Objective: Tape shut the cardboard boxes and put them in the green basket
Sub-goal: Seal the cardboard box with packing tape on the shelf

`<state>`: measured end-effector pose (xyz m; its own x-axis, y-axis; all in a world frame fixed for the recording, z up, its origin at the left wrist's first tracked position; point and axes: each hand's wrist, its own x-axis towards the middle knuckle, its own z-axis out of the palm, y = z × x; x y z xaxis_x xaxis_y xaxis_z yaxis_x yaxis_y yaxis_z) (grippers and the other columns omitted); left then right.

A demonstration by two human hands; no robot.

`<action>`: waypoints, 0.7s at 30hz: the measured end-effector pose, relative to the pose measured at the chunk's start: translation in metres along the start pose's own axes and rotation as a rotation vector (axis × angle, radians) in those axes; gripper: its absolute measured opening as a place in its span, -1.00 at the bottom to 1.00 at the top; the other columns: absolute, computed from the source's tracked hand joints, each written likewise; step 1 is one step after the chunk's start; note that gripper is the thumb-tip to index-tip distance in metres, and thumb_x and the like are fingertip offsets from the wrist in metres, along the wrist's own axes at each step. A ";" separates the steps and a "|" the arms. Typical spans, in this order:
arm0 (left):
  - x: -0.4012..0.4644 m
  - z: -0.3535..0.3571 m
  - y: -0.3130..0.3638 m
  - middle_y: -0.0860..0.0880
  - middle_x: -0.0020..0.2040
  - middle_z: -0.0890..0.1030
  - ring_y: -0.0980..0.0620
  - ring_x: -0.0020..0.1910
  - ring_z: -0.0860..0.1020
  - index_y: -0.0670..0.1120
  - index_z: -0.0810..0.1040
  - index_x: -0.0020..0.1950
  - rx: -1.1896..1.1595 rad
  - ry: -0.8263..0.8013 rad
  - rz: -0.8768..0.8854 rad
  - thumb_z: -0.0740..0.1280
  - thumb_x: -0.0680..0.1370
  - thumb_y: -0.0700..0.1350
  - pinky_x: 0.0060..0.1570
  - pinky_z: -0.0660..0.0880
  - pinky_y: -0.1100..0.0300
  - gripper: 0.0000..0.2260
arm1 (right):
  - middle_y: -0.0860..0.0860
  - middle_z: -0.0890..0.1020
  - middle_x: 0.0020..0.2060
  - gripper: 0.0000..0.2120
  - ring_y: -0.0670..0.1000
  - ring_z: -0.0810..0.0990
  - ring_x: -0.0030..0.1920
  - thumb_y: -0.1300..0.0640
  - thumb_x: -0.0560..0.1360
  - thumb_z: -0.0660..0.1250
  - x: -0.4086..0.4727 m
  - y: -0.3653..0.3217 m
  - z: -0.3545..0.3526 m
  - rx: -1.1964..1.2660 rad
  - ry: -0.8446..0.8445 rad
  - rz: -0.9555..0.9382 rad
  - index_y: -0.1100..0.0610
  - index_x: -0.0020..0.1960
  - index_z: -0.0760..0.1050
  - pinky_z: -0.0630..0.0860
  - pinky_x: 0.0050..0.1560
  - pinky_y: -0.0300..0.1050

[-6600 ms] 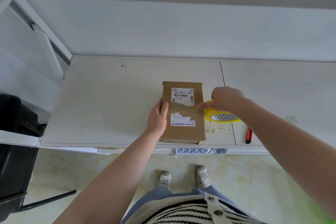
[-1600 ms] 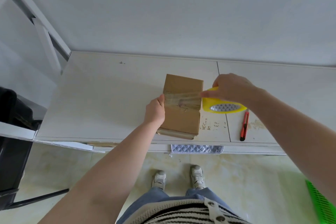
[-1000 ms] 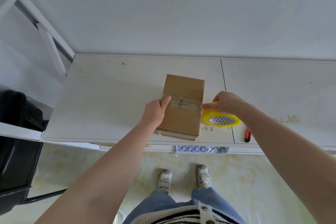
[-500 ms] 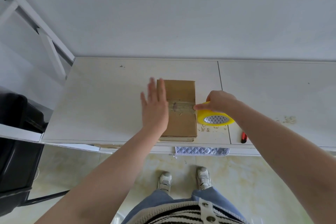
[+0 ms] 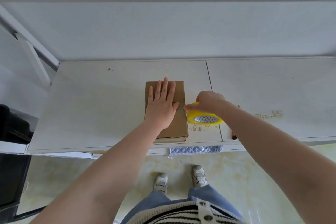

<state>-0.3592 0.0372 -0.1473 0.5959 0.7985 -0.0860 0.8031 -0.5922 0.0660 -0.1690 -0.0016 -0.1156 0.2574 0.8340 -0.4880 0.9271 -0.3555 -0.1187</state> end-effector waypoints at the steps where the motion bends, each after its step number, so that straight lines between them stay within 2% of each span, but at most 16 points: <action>1: -0.001 -0.001 0.001 -0.14 0.57 -0.34 -0.14 0.56 -0.29 -0.01 -0.39 0.55 0.010 0.006 -0.006 -0.16 0.64 0.19 0.49 -0.28 -0.15 -0.39 | -0.03 0.59 -0.31 -0.30 -0.03 0.52 -0.29 -0.54 0.34 0.20 -0.001 0.003 0.000 0.052 -0.026 -0.032 0.12 -0.13 0.57 0.36 -0.30 -0.13; 3: -0.004 -0.004 0.008 -0.17 0.57 -0.33 -0.17 0.56 -0.28 0.01 -0.39 0.55 0.015 0.036 -0.031 -0.14 0.63 0.19 0.47 -0.29 -0.18 -0.39 | 0.00 0.56 -0.35 -0.36 0.01 0.52 -0.29 -0.45 0.41 0.22 -0.004 0.015 -0.005 0.192 -0.101 -0.105 0.16 -0.19 0.57 0.37 -0.27 -0.11; 6: -0.005 -0.004 0.021 -0.18 0.58 -0.30 -0.15 0.57 -0.25 -0.04 -0.35 0.56 -0.117 0.026 -0.106 -0.06 0.65 0.16 0.51 -0.26 -0.16 -0.36 | 0.07 0.50 -0.34 -0.40 0.04 0.47 -0.28 -0.33 0.47 0.28 -0.008 0.033 -0.013 0.287 -0.142 -0.168 0.26 -0.16 0.56 0.34 -0.23 -0.07; 9: -0.006 -0.002 0.025 -0.14 0.58 -0.31 -0.10 0.57 -0.27 -0.02 -0.32 0.58 -0.150 0.020 -0.144 -0.19 0.57 0.32 0.51 -0.28 -0.12 -0.29 | 0.02 0.51 -0.36 -0.49 0.01 0.49 -0.30 -0.35 0.43 0.31 -0.007 0.036 -0.015 0.228 -0.059 -0.187 0.13 -0.27 0.53 0.35 -0.26 -0.09; 12: -0.008 0.000 0.025 -0.13 0.58 -0.33 -0.11 0.57 -0.29 -0.01 -0.30 0.59 -0.092 0.020 -0.131 -0.22 0.49 0.44 0.51 -0.27 -0.13 -0.19 | -0.09 0.43 -0.42 -0.50 -0.08 0.43 -0.35 -0.44 0.35 0.32 -0.011 0.031 -0.016 0.078 0.068 -0.152 -0.02 -0.37 0.34 0.25 -0.35 -0.15; 15: -0.008 0.002 0.025 -0.13 0.57 -0.34 -0.11 0.57 -0.29 -0.01 -0.30 0.59 -0.094 0.024 -0.134 -0.20 0.49 0.44 0.52 -0.25 -0.13 -0.19 | -0.13 0.46 -0.36 -0.44 -0.03 0.49 -0.21 -0.56 0.29 0.21 -0.013 0.032 -0.012 -0.099 0.113 -0.087 -0.05 -0.26 0.39 0.28 -0.27 -0.14; 19: -0.008 0.002 0.024 -0.13 0.57 -0.34 -0.11 0.57 -0.29 -0.01 -0.30 0.59 -0.088 0.026 -0.133 -0.23 0.49 0.44 0.52 -0.23 -0.13 -0.19 | -0.09 0.60 -0.22 -0.28 -0.02 0.54 -0.15 -0.59 0.26 0.20 -0.010 0.033 -0.010 -0.057 0.087 -0.048 0.04 -0.02 0.57 0.35 -0.24 -0.14; 21: -0.006 0.002 0.023 -0.13 0.57 -0.34 -0.12 0.56 -0.29 -0.01 -0.31 0.59 -0.082 0.022 -0.129 -0.24 0.49 0.45 0.52 -0.24 -0.13 -0.18 | -0.07 0.62 -0.23 -0.28 -0.01 0.56 -0.15 -0.58 0.26 0.21 -0.009 0.032 -0.010 -0.030 0.086 -0.048 0.05 -0.06 0.57 0.35 -0.25 -0.14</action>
<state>-0.3446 0.0182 -0.1468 0.4869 0.8700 -0.0773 0.8696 -0.4745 0.1364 -0.1394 -0.0165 -0.1062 0.2336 0.8833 -0.4064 0.9464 -0.3025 -0.1135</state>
